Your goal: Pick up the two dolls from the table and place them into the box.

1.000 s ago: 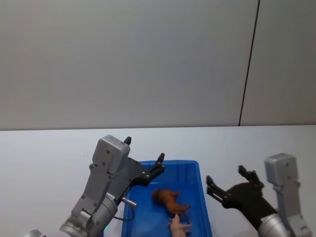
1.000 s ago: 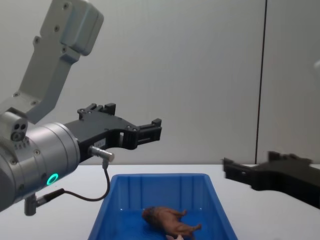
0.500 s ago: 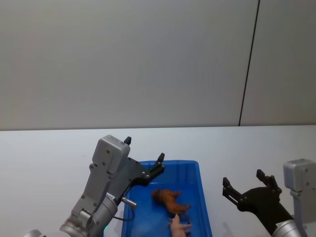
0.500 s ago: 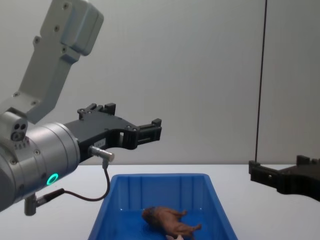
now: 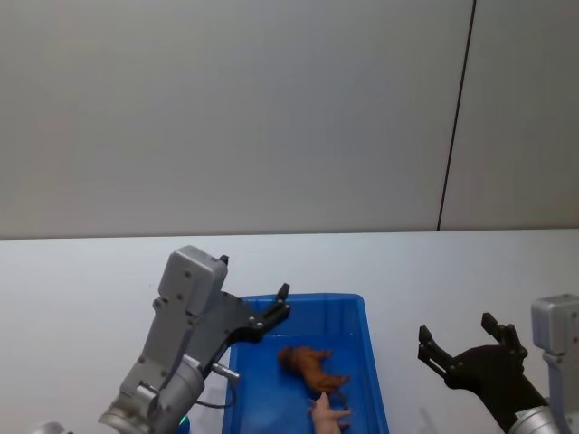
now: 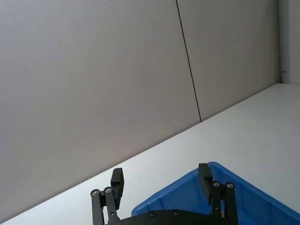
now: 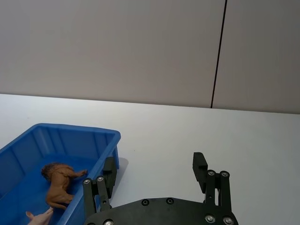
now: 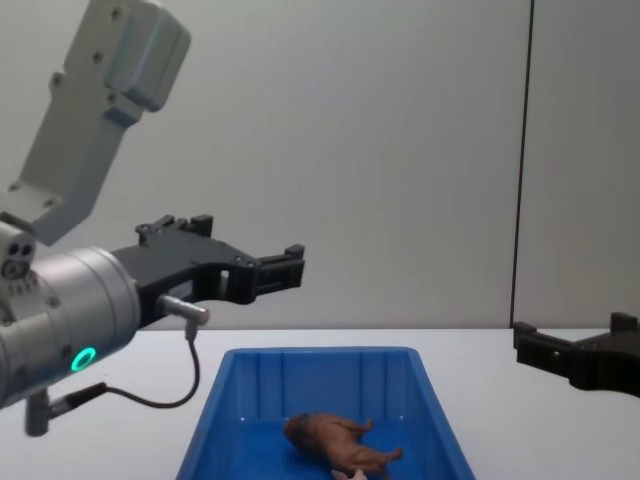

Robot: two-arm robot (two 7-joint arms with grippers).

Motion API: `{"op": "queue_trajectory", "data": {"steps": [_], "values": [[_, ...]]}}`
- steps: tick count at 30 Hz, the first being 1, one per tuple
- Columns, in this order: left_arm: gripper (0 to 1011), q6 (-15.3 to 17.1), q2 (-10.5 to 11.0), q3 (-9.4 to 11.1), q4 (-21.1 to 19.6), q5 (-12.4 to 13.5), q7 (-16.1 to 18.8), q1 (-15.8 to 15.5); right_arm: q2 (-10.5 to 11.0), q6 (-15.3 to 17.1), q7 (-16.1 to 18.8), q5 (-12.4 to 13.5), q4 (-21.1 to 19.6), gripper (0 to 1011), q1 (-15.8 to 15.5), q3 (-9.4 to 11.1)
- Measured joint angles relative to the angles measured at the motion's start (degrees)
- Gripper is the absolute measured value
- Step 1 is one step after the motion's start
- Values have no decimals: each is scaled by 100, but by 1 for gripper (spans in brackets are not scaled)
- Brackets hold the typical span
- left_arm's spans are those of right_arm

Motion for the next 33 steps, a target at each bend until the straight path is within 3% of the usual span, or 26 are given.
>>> {"op": "queue_trajectory", "data": {"steps": [15,33], "values": [[1002,624,406,-277,-360,-567,327,349,15,-4,-40,15,-24,1001,-29,11],[1002,955,826,-525,-667,-1340,707,898,22,-3,-55,22,-33,1001,-37,14]]}}
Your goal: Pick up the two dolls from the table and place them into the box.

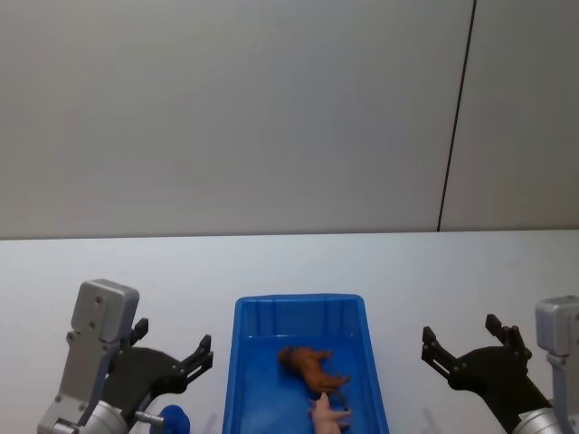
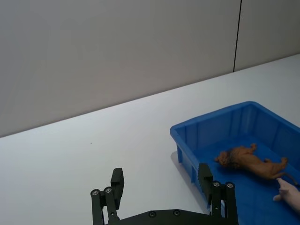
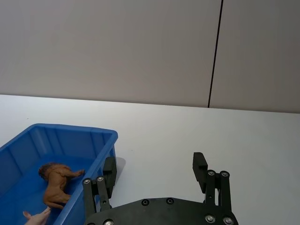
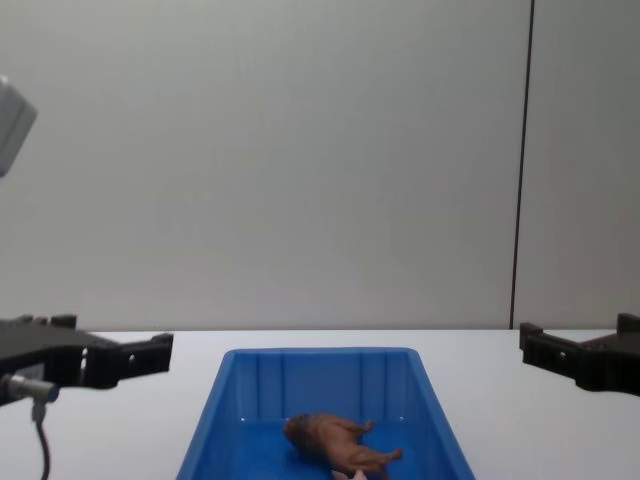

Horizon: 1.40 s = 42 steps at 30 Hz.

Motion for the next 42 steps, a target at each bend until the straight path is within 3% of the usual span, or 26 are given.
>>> {"op": "queue_trajectory", "data": {"steps": [20,42], "values": [[1001,419,207,-98,-71,-360,99,375,0,0,-2,-1,-1,1001,-2,0],[1002,512,92,-105,291,-422,-241,388,0,0,-1,-1,0,1001,-2,-1]]}}
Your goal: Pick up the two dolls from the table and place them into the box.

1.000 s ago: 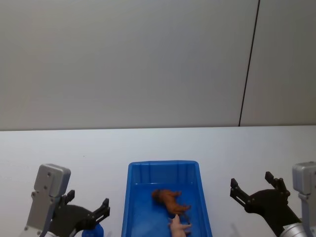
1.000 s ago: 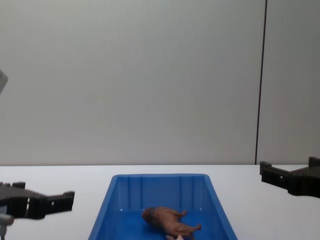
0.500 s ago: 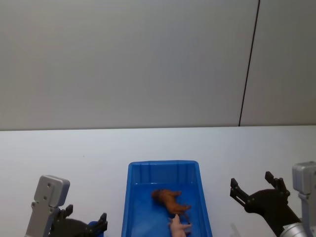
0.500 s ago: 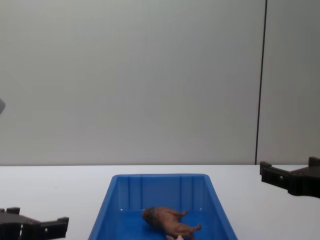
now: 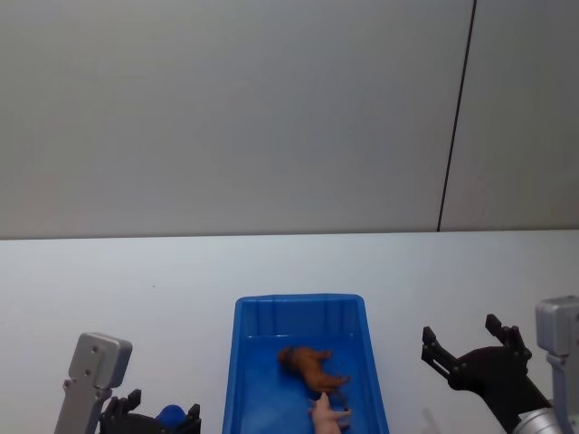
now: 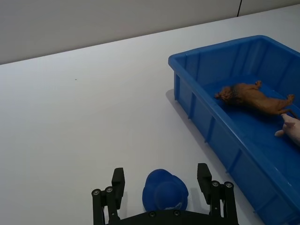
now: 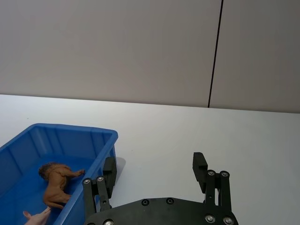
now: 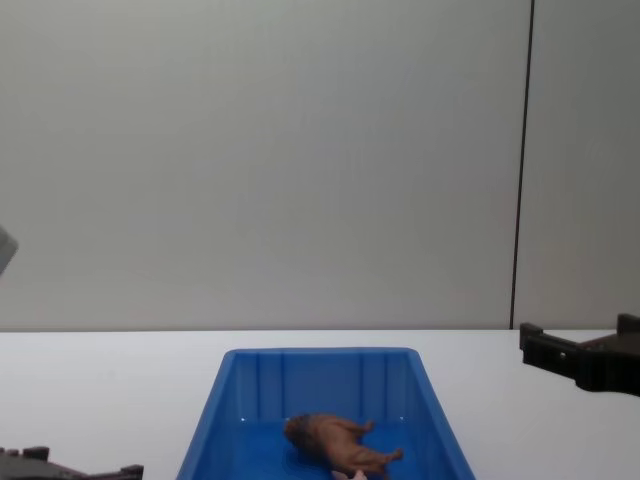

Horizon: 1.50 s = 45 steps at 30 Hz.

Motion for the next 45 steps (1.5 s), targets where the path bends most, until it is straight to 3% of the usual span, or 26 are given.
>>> {"op": "queue_trajectory", "data": {"steps": [11,25,37,45], "values": [[764,-6,-93,19,178,-12,-128,-17,0,0,0,0,0,1001,0,0],[290,-112,-191,32,253,-41,-119,15,0,0,0,0,0,1001,0,0],[215,-482,-244,36,210,113,-138,39,0,0,0,0,0,1001,0,0],[167,-966,-278,23,133,298,-294,18,0,0,0,0,0,1001,0,0]]}}
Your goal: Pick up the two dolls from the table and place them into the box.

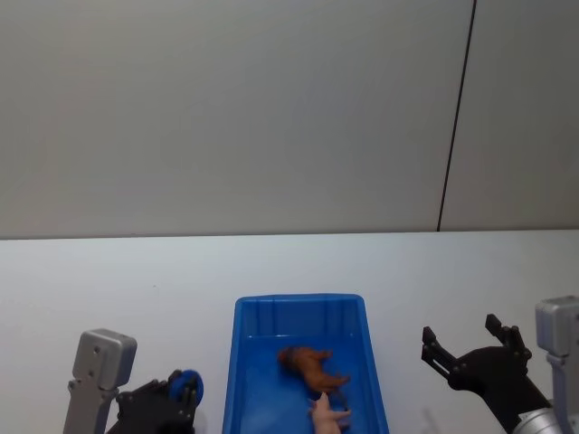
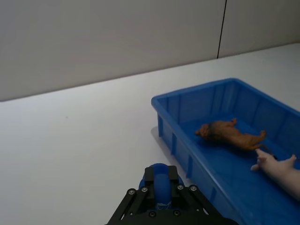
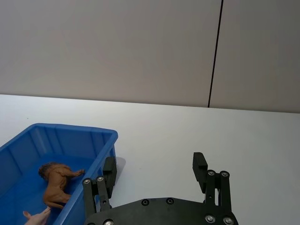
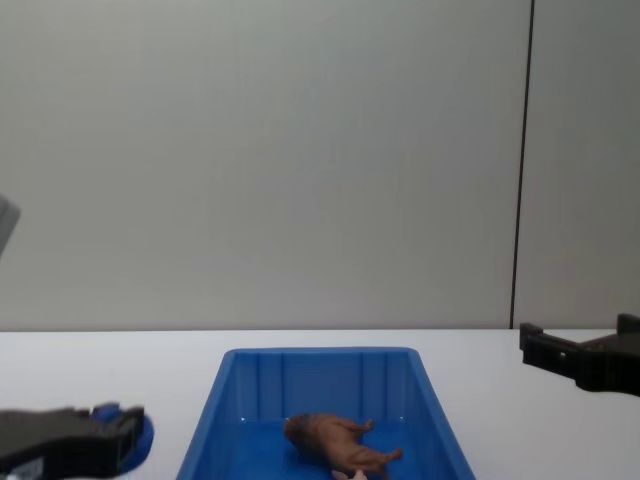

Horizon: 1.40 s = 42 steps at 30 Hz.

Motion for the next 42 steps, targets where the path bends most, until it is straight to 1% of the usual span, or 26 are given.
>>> {"op": "queue_trajectory", "data": {"steps": [5,8,9,12,14,21,22,24,25,26,27,28,29,30,32,34,35,36,37,38,39,40,42], "values": [[146,-278,-21,-17,-38,107,-152,-44,0,0,0,0,0,1001,0,0],[135,-500,-43,-31,-48,184,-335,-103,0,0,0,0,0,1001,0,0],[135,-500,-43,-31,-48,184,-335,-103,0,0,0,0,0,1001,0,0],[135,-719,-77,-45,-49,249,-597,-191,0,0,0,0,0,1001,0,0],[135,-789,-95,-50,-43,262,-698,-230,0,0,0,0,0,1001,0,0],[135,-1066,-201,-63,54,278,-1261,-447,0,0,0,0,0,1001,0,0],[154,-1112,-232,-63,89,271,-1389,-505,0,0,0,0,0,1001,0,0],[200,-1154,-260,-64,122,255,-1513,-558,0,0,0,0,0,1001,0,0],[200,-1198,-289,-63,157,238,-1666,-617,0,0,0,0,0,1001,0,0],[254,-1215,-310,-63,184,229,-1729,-643,0,0,0,0,0,1001,0,0],[272,-1232,-321,-62,199,218,-1797,-661,0,0,0,0,0,1001,0,0],[329,-1246,-342,-60,226,207,-1867,-698,0,0,0,0,0,1001,0,0],[346,-1276,-373,-56,271,181,-2023,-754,0,0,0,0,0,1001,0,0],[360,-1287,-395,-52,301,167,-2091,-790,0,0,0,0,0,1001,0,0],[446,-1319,-445,-41,373,129,-2296,-870,0,0,0,0,0,1001,0,0],[485,-1341,-481,-34,427,97,-2460,-928,0,0,0,0,0,1001,0,0],[546,-1349,-505,-28,463,81,-2526,-965,0,0,0,0,0,1001,0,0],[560,-1363,-536,-19,510,51,-2665,-1012,0,0,0,0,0,1001,0,0],[560,-1370,-560,-13,549,35,-2732,-1051,0,0,0,0,0,1001,0,0],[618,-1375,-578,-9,576,21,-2799,-1081,0,0,0,0,0,1001,0,0],[647,-1388,-614,2,629,-10,-2940,-1137,0,0,0,0,0,1001,0,0],[669,-1393,-638,8,663,-22,-2997,-1171,0,0,0,0,0,1001,0,0],[748,-1407,-691,24,738,-60,-3164,-1245,0,0,0,0,0,1001,0,0]]}}
